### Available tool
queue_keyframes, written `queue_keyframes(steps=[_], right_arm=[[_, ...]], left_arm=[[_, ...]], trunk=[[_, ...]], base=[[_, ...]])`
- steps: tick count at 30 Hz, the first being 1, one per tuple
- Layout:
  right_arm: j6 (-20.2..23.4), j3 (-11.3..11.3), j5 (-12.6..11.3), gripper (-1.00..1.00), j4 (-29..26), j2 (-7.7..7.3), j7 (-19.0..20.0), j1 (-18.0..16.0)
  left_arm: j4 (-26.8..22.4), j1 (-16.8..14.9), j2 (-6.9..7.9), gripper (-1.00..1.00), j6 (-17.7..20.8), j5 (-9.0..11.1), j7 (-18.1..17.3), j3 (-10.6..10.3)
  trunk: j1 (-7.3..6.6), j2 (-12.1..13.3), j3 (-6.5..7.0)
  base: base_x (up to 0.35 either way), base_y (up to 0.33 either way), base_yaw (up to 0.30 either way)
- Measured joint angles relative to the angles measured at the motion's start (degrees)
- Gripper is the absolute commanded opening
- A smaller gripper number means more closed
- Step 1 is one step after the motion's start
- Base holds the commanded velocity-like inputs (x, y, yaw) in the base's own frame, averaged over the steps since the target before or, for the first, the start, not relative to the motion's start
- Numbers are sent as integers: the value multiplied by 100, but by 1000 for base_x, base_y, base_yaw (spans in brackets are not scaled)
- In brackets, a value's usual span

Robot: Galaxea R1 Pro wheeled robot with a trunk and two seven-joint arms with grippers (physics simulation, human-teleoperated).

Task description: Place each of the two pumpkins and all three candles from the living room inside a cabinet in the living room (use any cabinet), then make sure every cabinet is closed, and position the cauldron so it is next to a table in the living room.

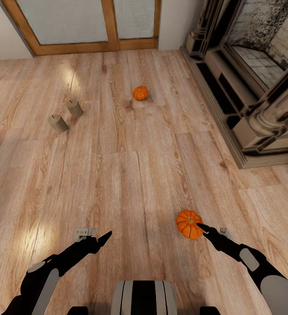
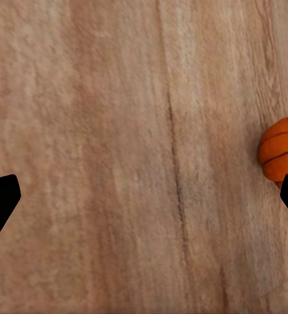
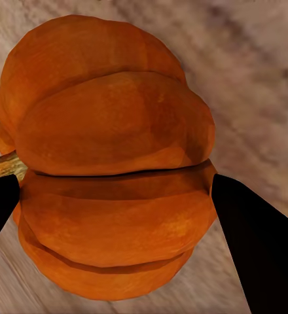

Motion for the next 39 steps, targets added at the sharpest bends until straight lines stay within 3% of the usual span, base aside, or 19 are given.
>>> queue_keyframes(steps=[7,13,19,26,32,36,39], right_arm=[[8,-2,-5,-100,5,-5,33,0],[12,-4,-33,-100,6,-10,125,-1],[24,7,-41,-100,-7,-17,558,7],[36,5,-31,-100,-30,-19,790,13],[325,0,-32,-100,-73,-33,1005,35],[393,-10,-22,-100,-104,-41,1489,62],[392,-23,-15,-100,-147,-42,1619,73]], left_arm=[[-2,1,1,100,4,15,-9,1],[-1,0,1,100,8,22,-12,5],[0,3,1,100,9,7,1,1],[-1,0,0,100,14,3,9,0],[0,-3,-2,100,20,-8,12,3],[4,-3,-5,100,14,-35,16,6],[3,-2,-6,100,14,-23,15,7]], trunk=[[0,0,0],[-16,8,132],[-31,16,265],[-49,25,421],[-65,33,554],[-75,39,642],[-83,43,709]], base=[[0,0,0],[0,0,0],[0,0,0],[0,0,0],[0,0,0],[0,0,0],[0,0,0]])
